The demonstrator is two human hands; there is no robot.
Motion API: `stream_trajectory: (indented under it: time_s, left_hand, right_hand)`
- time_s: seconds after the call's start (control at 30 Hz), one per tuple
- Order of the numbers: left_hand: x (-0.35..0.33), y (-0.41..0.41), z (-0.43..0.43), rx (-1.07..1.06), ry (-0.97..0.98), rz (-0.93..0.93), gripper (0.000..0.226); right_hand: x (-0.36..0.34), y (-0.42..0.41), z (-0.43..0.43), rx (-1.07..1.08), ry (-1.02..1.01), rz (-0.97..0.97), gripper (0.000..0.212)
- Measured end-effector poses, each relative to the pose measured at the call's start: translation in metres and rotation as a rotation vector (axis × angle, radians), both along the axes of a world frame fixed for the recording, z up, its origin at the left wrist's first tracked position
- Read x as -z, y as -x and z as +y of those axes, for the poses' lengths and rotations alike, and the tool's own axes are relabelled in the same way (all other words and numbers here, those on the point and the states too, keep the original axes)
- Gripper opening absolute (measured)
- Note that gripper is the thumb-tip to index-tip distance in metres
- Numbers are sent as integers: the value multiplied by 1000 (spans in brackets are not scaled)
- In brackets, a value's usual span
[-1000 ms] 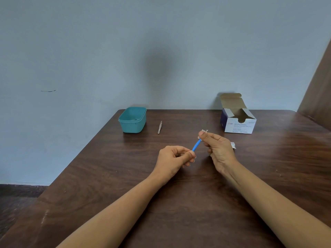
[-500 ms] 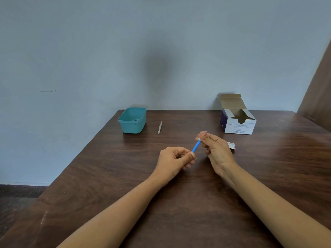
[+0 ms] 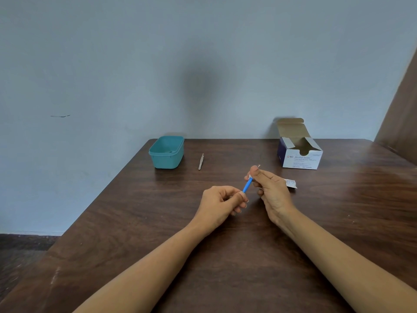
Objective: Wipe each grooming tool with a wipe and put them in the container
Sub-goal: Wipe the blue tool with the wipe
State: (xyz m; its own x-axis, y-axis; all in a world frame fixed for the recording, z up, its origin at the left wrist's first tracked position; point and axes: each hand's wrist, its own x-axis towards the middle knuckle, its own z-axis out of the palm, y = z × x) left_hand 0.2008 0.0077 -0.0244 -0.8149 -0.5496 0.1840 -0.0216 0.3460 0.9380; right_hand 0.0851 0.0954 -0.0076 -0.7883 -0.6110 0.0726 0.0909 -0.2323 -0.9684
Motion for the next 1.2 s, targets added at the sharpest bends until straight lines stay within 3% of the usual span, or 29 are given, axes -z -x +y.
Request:
stream_trajectory:
  time_s: [0.3, 0.43, 0.53, 1.2]
  left_hand:
    - [-1, 0, 2, 38, 5, 7, 19]
    - [0, 0, 1, 20, -11, 29, 19]
    - [0, 0, 0, 5, -17, 41, 19]
    - [-1, 0, 1, 27, 17, 15, 17]
  right_hand:
    - [5, 4, -5, -60, 11, -50, 29]
    - [5, 7, -5, -144, 62, -177, 20]
    - [5, 7, -5, -173, 98, -248, 28]
    - [4, 3, -5, -55, 48, -41, 23]
